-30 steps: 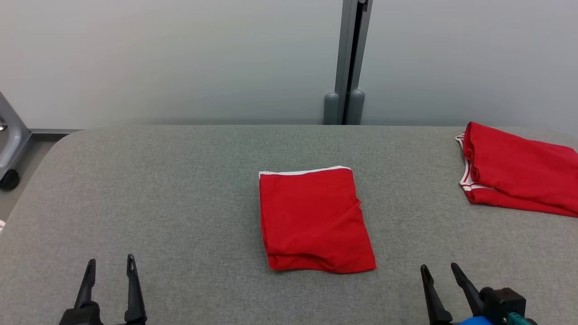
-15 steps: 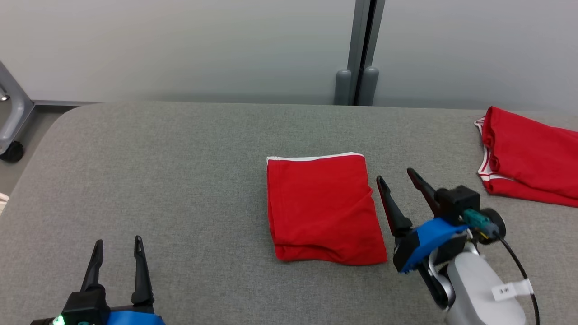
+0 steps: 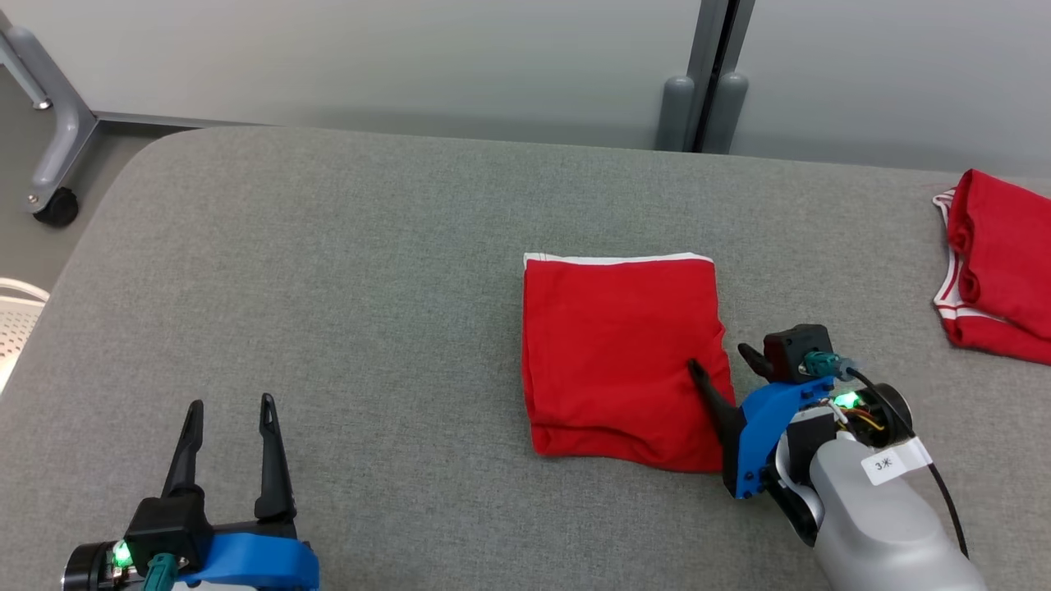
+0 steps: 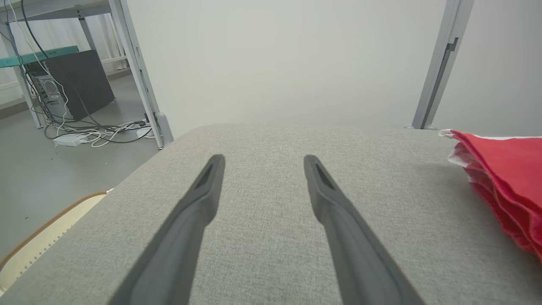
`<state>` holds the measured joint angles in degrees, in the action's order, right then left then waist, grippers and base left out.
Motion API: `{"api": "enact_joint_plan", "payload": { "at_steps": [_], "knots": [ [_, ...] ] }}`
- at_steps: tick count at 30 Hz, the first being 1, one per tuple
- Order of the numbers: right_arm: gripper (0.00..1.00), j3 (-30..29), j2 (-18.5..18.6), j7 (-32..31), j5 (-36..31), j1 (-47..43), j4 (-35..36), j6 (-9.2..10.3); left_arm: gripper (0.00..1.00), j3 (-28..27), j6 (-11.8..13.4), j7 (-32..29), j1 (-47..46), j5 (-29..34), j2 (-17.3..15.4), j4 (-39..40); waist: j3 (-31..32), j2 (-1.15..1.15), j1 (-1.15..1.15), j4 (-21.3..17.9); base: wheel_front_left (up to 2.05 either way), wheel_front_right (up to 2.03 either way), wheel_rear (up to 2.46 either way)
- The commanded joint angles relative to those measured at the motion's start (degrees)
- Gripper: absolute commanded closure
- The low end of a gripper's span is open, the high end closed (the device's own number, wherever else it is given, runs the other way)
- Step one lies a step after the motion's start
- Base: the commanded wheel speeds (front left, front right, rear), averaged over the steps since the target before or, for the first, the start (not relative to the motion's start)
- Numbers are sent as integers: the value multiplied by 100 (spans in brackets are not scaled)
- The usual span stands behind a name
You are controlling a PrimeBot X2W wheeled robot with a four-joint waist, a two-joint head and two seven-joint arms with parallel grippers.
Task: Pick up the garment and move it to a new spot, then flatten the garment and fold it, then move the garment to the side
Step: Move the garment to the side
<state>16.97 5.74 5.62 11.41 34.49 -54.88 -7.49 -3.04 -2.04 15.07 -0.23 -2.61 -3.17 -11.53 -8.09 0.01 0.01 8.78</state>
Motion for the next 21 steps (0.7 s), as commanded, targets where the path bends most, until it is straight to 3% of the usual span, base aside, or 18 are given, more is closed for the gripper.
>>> {"api": "enact_joint_plan", "payload": {
  "at_steps": [1,10,11,12,13,14,21],
  "knots": [
    [0,79,-13,55,63,138,-226,-1,0,26,25,12,-138,-32,16,-15,-77,-1,-1,52,0,0,0],
    [0,503,-206,51,557,189,-1042,-2,0,80,39,12,-226,-69,24,-35,-129,-1,-1,114,0,0,0],
    [15,560,-221,31,642,197,-1076,-2,0,81,41,12,-232,-68,25,-30,-130,-1,-1,115,0,0,0],
    [69,625,-236,13,716,208,-1103,-3,0,85,43,12,-242,-68,26,-25,-130,-1,-1,116,0,0,0],
    [96,676,-243,7,767,235,-1126,-3,0,90,44,12,-258,-69,27,-24,-132,-1,-1,117,0,0,0],
    [100,712,-243,23,845,277,-1140,-2,0,95,42,12,-273,-71,28,-26,-133,-1,-1,120,0,0,0],
    [100,1144,34,293,982,793,-1080,-1,0,90,32,12,-334,-57,31,29,-164,-1,-1,40,0,0,0]
  ]
}}
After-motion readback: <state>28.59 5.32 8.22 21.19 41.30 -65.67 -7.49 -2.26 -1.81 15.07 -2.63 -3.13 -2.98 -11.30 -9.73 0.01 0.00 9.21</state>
